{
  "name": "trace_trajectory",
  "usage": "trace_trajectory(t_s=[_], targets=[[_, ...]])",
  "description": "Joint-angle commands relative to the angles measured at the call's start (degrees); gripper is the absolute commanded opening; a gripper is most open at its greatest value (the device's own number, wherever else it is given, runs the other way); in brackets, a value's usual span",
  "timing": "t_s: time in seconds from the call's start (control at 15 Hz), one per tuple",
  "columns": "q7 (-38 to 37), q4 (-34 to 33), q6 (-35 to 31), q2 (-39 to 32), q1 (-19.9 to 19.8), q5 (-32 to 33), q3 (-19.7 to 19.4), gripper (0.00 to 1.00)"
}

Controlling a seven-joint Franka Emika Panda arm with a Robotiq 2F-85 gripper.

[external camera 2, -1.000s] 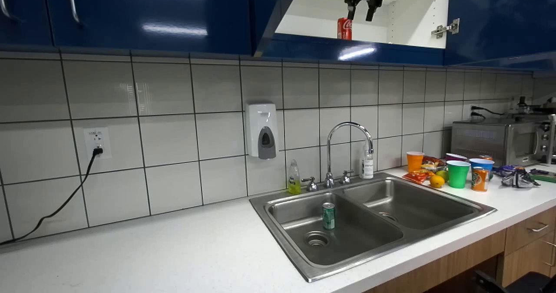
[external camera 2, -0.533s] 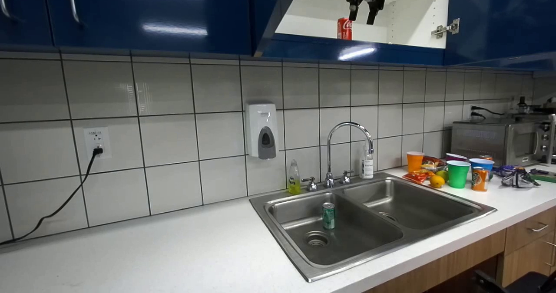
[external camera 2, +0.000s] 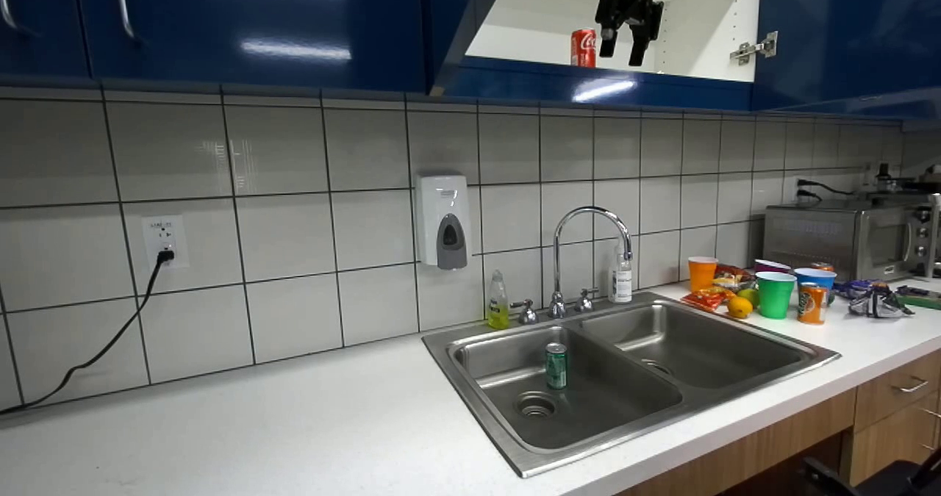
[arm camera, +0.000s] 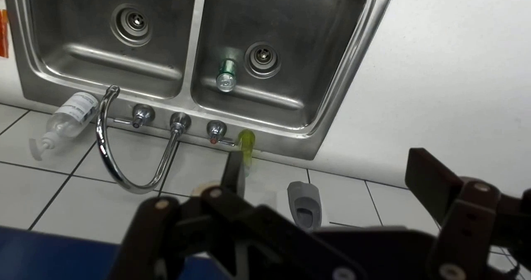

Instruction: Move the Cola can to the open cabinet

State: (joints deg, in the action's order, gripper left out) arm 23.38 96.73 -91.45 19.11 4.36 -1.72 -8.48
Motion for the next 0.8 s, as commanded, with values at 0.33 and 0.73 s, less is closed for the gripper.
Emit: trace_trajectory(t_s=[0.33,0.73], targets=[[-1.7,18.5,-7.2,9.9,-1.0,0.5,2.9,1.0],[-1.8,27.1,-9.4,13.1,-0.7,0.4,3.4,1.0]])
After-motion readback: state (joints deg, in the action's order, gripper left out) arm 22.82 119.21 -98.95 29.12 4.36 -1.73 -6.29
